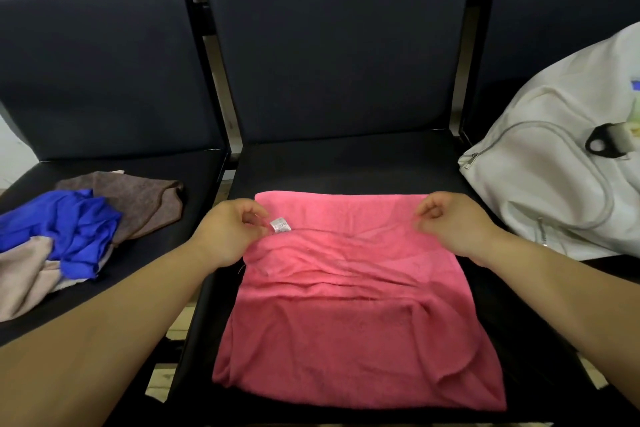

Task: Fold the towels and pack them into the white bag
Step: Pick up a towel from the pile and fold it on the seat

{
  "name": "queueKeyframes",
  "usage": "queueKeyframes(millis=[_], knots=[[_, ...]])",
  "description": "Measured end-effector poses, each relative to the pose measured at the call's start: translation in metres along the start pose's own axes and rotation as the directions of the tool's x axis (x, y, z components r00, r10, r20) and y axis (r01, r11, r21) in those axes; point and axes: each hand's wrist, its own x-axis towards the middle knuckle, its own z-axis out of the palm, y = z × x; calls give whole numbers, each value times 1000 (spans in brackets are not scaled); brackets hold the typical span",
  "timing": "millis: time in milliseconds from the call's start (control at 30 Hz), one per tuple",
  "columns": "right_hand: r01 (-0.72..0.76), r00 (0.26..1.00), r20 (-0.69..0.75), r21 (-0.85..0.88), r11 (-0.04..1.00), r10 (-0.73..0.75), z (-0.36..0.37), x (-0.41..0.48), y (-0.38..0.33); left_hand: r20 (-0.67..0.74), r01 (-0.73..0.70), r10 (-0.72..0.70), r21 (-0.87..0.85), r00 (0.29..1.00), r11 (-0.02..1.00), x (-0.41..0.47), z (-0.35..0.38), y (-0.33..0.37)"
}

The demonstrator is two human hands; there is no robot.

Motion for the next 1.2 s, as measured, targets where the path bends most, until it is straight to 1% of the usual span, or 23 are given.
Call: queueKeyframes(millis=[67, 167, 233, 300, 400, 467, 567, 633, 700, 767, 933, 1033, 1133, 1200], knots=[[66, 997, -36, -79, 995, -69, -4, 3, 1, -29, -11, 12, 19, 1000, 1000, 5, -3, 0], [159, 979, -112, -113, 981, -172, -8, 9, 0, -98, -43, 47, 40, 994, 998, 17, -11, 3], [178, 969, -146, -149, 973, -200, -11, 14, -2, -137, -58, 61, 27, 989, 998, 28, -16, 7], [167, 970, -145, -198, 966, -198, -13, 19, -1, -137, -65, 65, 6, 988, 998, 40, -15, 11], [151, 981, -76, -296, 943, -181, -14, 26, 3, -113, -58, 57, -6, 992, 998, 53, -1, 10], [119, 990, -36, -286, 951, -135, -15, 31, 2, -121, -66, 67, 13, 990, 998, 60, 9, 2], [71, 996, -35, -201, 977, -79, -16, 38, -2, -98, -91, 102, 108, 990, 990, 67, 15, -5], [71, 997, -22, -236, 969, -79, -16, 40, -1, -72, -96, 107, 136, 992, 986, 70, 14, -5], [90, 996, 21, -309, 947, -88, -15, 41, 0, -48, -96, 105, 160, 993, 982, 71, 11, -6], [97, 995, 53, -337, 936, -84, -13, 42, 2, -26, -106, 112, 178, 993, 978, 71, 9, -9], [105, 994, 48, -344, 933, -94, -13, 43, 4, -42, -111, 121, 186, 992, 976, 71, 5, -11], [168, 986, 50, -352, 921, -161, -9, 41, 6, -41, -114, 127, 221, 991, 968, 71, 7, -11], [186, 981, 19, -323, 928, -191, -6, 38, 5, -39, -119, 132, 242, 990, 963, 71, 7, -10], [171, 982, -9, -356, 919, -187, -4, 39, 4, -38, -117, 130, 240, 991, 964, 71, 6, -10]])
